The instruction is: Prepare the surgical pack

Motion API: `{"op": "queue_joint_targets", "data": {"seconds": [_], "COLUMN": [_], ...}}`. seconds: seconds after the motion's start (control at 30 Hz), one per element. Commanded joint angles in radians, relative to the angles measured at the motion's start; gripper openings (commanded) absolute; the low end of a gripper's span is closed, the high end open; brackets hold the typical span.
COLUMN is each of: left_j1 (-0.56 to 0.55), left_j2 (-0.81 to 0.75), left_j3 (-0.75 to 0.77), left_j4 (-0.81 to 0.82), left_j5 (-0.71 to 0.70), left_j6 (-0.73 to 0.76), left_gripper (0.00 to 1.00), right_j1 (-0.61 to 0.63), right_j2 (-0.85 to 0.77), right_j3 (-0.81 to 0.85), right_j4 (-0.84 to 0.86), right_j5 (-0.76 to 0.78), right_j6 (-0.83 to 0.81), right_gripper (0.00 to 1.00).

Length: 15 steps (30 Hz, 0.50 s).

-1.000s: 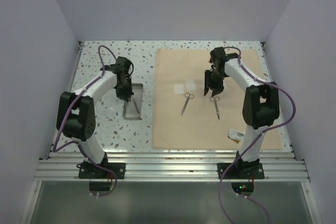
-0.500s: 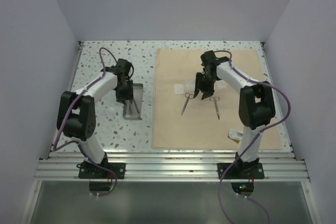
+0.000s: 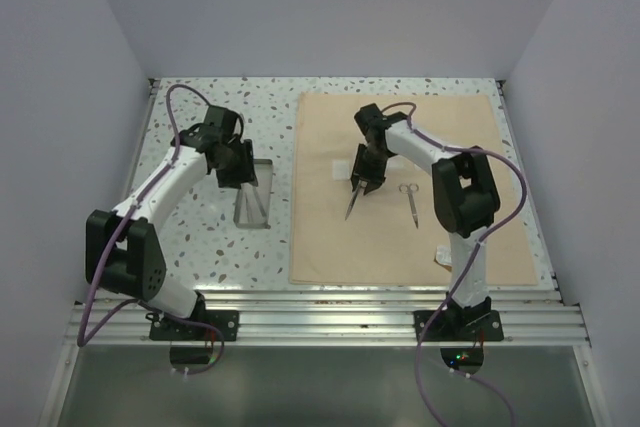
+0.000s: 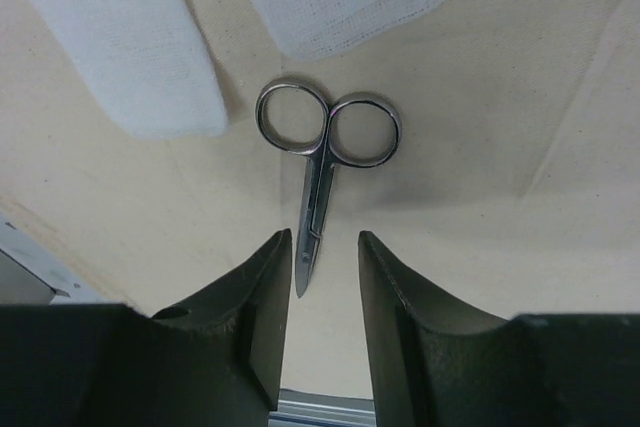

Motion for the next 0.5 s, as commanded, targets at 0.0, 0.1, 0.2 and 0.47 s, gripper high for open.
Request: {"op": "queue_joint_targets", "data": {"seconds": [0.0,0.1,0.2,0.47], "left_j1": [-0.005,-0.01,-0.01,-0.01], "left_j2": [-0.023,-0.028,-0.032,-0.038], "left_j3": [-0.035,-0.05,-0.054,-0.055], "left_j4": [0.028,0.038,0.043,0.051], "left_j5": [0.056,0.07,0.079,0.096], "left_j6": [-0.026,-0.024,-0.018,-0.003], "left_gripper": [0.5,0.5,0.5,0.5], "right_j1": [0.019,0.039,0.055,0.072], "right_j2": [0.031,0.056,0.069,0.126], "right_j3": [0.044,0.066,0.077,0.084], "right_j4": [-0.014,-0.034,-0.036,-0.068], "right_j5": [0.056,0.076,0.082,0.119], "right_j6": [0.075,0.093,0.107,0.151], "right_gripper": [0.36,0.35,0.36,0.35]}}
